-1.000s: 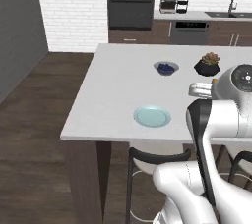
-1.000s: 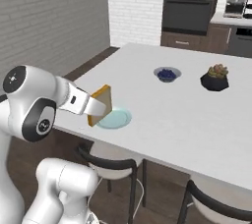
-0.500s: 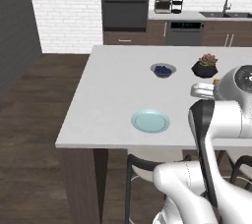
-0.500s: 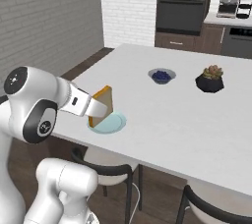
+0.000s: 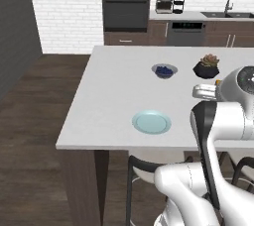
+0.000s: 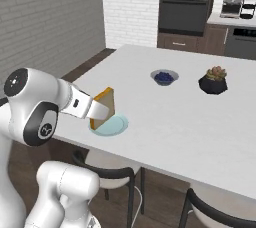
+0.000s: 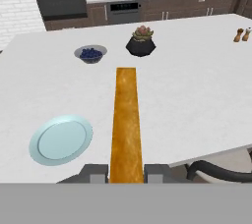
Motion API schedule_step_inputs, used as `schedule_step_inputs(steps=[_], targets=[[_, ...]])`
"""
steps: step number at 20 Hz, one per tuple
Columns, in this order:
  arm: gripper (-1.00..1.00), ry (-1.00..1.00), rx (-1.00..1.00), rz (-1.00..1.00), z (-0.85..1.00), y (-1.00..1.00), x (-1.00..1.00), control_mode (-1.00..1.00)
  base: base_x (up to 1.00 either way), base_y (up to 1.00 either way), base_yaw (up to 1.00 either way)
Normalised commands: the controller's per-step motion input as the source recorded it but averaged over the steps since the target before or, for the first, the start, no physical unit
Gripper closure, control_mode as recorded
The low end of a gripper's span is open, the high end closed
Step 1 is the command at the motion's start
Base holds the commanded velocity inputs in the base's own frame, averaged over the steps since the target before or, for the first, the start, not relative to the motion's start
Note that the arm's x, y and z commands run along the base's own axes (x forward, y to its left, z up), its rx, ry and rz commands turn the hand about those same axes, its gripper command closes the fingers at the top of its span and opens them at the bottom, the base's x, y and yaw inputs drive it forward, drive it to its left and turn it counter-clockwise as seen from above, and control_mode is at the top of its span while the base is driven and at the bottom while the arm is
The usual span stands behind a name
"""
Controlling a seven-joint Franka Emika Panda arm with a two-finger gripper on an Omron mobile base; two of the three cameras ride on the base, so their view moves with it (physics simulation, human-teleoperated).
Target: Start the toaster. Once the lever pops up, take the bread to the plate on the dining counter.
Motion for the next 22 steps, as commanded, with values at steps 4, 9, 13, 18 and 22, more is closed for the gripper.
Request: schedule_step_inputs(steps=[4, 9, 13, 18, 22], targets=[[1.00, 0.00, 0.00, 0.00, 0.00, 0.00, 0.00, 1.00, 0.01, 0.00, 0.00], [1.00, 0.00, 0.00, 0.00, 0.00, 0.00, 0.00, 1.00, 0.00, 0.00, 0.00], [1.00, 0.00, 0.00, 0.00, 0.00, 0.00, 0.00, 1.00, 0.00, 0.00, 0.00], [1.00, 0.00, 0.00, 0.00, 0.00, 0.00, 0.00, 1.00, 0.00, 0.00, 0.00], [1.00, 0.00, 0.00, 0.00, 0.00, 0.00, 0.00, -1.00, 0.00, 0.00, 0.00]])
